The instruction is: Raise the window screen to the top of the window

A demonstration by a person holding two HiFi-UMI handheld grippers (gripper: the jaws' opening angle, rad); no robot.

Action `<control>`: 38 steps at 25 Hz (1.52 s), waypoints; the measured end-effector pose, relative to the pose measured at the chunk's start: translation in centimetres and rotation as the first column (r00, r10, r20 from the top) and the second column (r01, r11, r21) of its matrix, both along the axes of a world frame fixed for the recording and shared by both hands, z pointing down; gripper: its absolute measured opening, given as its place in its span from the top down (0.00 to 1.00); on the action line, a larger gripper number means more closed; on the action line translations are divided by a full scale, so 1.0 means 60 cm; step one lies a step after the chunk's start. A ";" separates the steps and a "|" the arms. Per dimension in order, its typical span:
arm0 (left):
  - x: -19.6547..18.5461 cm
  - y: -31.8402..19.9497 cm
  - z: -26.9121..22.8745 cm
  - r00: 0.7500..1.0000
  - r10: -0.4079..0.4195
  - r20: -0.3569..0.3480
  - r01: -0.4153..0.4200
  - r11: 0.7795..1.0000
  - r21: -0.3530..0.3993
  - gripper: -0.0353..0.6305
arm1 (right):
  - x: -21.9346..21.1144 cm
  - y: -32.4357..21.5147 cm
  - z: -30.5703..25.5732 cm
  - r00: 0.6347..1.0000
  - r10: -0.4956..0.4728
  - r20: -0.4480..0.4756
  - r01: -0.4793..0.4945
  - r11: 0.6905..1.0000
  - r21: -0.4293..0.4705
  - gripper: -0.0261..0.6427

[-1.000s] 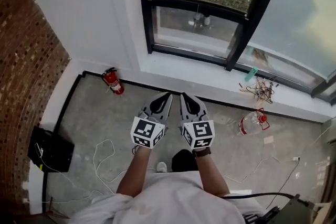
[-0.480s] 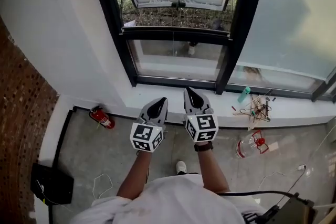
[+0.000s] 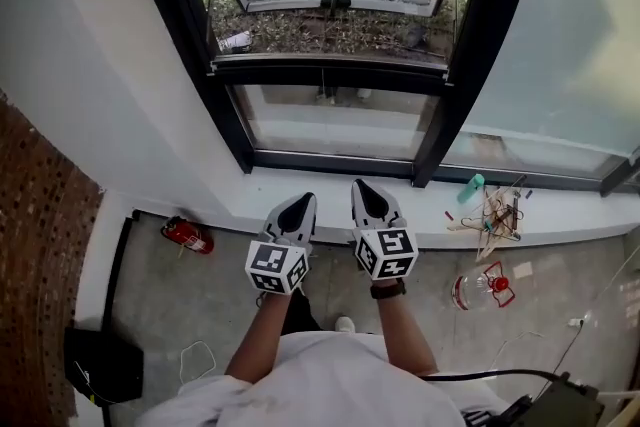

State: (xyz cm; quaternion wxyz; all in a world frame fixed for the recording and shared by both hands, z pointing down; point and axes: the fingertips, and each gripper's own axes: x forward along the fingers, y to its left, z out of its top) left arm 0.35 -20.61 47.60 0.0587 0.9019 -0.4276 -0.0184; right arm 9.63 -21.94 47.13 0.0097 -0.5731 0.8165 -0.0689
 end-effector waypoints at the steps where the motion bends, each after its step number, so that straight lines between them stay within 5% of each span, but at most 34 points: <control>1: 0.002 -0.025 0.001 1.000 0.010 -0.001 -0.010 1.000 0.006 0.95 | -0.001 -0.019 0.004 1.000 0.002 -0.007 -0.002 1.000 0.000 0.97; 6: 0.016 -0.167 -0.005 0.996 0.084 0.014 -0.084 0.995 0.047 0.95 | 0.009 -0.149 0.018 0.998 0.064 -0.006 -0.064 0.998 -0.017 0.97; 12: -0.017 -0.350 -0.049 0.987 0.156 0.029 -0.158 0.983 0.092 0.95 | -0.035 -0.336 -0.014 0.985 0.071 0.154 -0.065 0.997 -0.043 0.97; 22: -0.019 -0.529 0.009 0.974 0.224 0.040 -0.226 0.974 0.031 0.94 | -0.062 -0.500 0.057 0.992 0.105 0.066 -0.096 0.987 -0.129 0.97; 26: 0.004 -0.574 0.031 0.967 0.194 0.166 -0.206 0.976 0.064 0.95 | -0.038 -0.565 0.128 0.992 0.127 0.020 -0.120 0.971 -0.206 0.97; 29: 0.016 -0.601 0.046 0.945 0.174 0.278 -0.207 0.974 0.093 0.94 | -0.035 -0.592 0.158 0.992 0.105 0.071 -0.085 0.968 -0.236 0.97; 32: 0.025 -0.633 0.058 0.912 0.163 0.375 -0.220 0.969 0.112 0.94 | -0.033 -0.623 0.188 0.996 0.083 0.030 -0.072 0.959 -0.275 0.97; 38: 0.047 -0.683 0.056 0.787 0.071 0.612 -0.240 0.950 0.199 0.94 | -0.011 -0.642 0.231 0.998 0.052 0.026 -0.041 0.944 -0.327 0.97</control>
